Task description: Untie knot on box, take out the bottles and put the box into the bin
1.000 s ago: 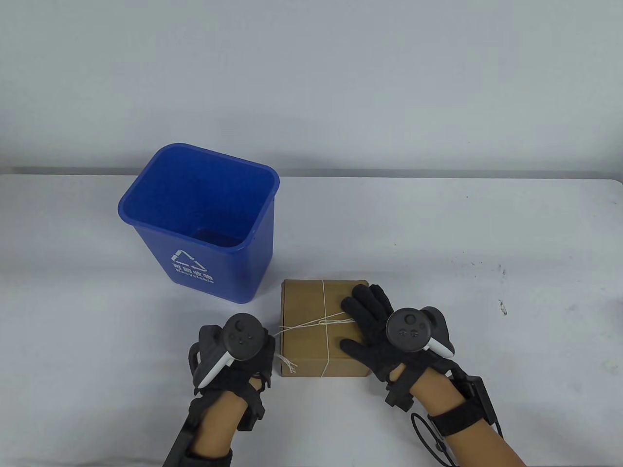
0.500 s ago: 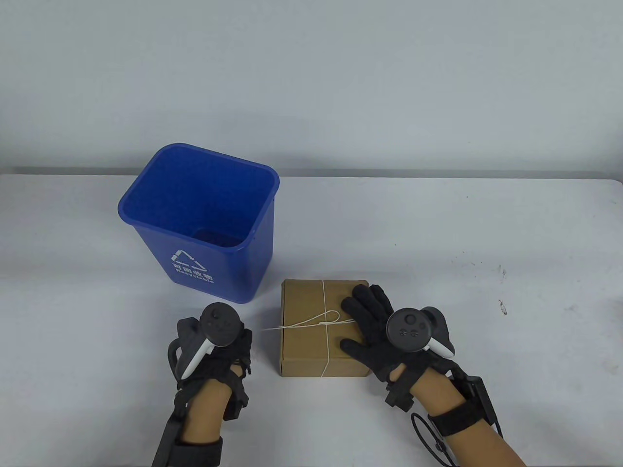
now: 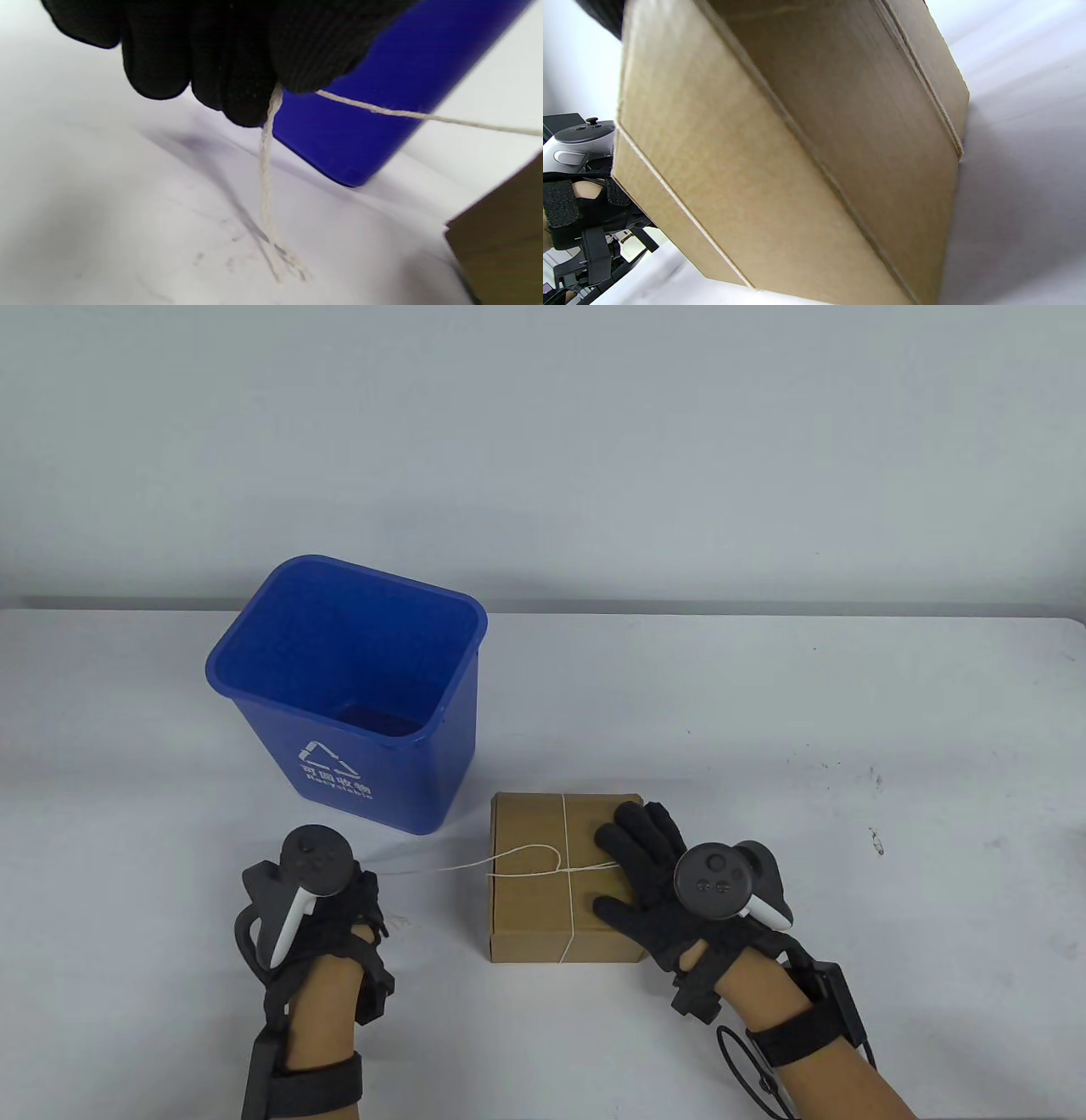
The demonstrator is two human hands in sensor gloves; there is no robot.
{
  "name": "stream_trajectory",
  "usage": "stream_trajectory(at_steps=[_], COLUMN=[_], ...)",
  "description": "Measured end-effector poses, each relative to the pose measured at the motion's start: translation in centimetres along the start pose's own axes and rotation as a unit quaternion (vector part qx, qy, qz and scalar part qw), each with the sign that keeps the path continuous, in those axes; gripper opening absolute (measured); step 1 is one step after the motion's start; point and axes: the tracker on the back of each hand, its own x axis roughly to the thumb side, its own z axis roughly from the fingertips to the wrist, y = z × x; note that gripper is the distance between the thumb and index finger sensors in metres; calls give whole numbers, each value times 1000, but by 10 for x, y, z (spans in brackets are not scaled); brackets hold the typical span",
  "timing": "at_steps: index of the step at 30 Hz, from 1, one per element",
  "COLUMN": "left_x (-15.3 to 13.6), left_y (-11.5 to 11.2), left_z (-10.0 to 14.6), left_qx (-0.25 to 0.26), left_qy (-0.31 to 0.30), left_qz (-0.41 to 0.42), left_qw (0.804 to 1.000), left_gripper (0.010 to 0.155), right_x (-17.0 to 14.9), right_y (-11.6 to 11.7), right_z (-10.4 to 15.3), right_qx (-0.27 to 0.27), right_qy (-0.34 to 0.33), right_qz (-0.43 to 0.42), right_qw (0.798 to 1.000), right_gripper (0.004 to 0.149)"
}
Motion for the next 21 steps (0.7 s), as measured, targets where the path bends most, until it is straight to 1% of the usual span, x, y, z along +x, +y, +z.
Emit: stream_trajectory(at_steps=[3, 9, 15, 19, 21], left_x=[-7, -13, -28, -25, -14], left_y=[0, 1, 6, 10, 14], left_z=[-2, -4, -5, -2, 4], left_qx=[-5, 4, 9, 26, 47], left_qy=[28, 50, 84, 76, 38], left_qz=[3, 2, 32, 32, 33], left_qw=[1000, 999, 996, 996, 998], left_gripper=[46, 47, 49, 54, 54], right_x=[0, -1, -1, -1, -1], right_y=[0, 0, 0, 0, 0], right_z=[0, 0, 1, 1, 1], right_qx=[0, -1, -1, -1, -1], right_qy=[0, 0, 0, 0, 0], right_qz=[0, -1, -1, -1, -1], right_qw=[1000, 1000, 1000, 1000, 1000], right_gripper=[81, 80, 80, 80, 80])
